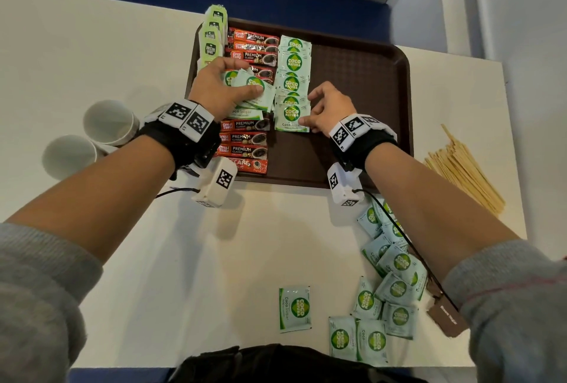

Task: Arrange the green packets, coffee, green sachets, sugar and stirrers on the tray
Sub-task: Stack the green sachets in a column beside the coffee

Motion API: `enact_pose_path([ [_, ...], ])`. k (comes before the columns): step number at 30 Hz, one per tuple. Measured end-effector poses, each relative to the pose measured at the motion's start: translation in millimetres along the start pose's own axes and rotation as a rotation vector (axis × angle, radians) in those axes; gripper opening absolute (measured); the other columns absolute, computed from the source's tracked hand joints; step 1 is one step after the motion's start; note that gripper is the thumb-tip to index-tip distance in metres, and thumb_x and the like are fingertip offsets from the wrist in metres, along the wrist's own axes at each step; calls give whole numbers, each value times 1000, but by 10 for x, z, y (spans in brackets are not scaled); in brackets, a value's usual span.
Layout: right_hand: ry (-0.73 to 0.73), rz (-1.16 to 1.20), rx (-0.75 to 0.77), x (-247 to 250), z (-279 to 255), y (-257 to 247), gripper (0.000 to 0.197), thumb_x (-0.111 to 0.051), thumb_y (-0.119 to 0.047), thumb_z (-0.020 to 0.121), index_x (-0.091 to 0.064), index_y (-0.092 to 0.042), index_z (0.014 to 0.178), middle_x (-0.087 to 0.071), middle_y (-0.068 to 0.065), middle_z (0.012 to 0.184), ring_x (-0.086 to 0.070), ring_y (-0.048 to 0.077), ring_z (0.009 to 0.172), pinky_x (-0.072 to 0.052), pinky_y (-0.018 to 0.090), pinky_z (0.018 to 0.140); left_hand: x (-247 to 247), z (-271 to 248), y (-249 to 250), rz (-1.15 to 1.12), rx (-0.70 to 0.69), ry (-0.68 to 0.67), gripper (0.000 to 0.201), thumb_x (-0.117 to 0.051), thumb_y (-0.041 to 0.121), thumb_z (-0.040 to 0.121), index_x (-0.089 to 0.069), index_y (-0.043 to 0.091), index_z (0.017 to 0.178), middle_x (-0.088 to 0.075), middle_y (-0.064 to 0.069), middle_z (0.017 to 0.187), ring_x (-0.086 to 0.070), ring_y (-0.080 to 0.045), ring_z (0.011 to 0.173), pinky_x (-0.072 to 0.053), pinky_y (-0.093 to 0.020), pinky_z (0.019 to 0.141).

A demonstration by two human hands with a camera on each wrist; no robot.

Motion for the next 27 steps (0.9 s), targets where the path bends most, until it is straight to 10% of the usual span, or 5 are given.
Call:
enact_pose_path([
  [11, 39, 8, -34, -38, -12, 15, 45, -80, -15, 73, -47, -14, 103, -63, -1, 72, -63, 12, 57, -56, 29, 67, -12, 9, -26, -13, 16, -16, 41, -85, 26, 68, -59, 30, 99, -66, -1, 112, -68, -19, 97, -57, -43, 84],
  [18, 103, -8, -25, 10, -11, 19, 64, -80, -24, 73, -44, -14, 126, -57, -3, 98, -55, 12, 91, -45, 24, 79, -31, 17, -57, -32, 26, -33, 42, -84, 26, 68, -59, 28, 101, -67, 0, 111, -69, -20, 94, -58, -44, 82],
  [27, 111, 21, -7, -20, 5, -30, 61, -79, -19, 75, -43, -15, 125, -58, -2, 100, -61, 15, 92, -48, 24, 77, -33, 14, -59, -43, 19, -40, 38, -84, 25, 68, -59, 31, 97, -67, -1, 113, -69, -20, 96, -58, -44, 82],
])
Point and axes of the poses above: each hand's wrist, its own z-axis towards the middle knuckle, its own x-axis out of the back of the hand, y = z × x, the point moved 7 cm from there along z, towards the middle knuckle
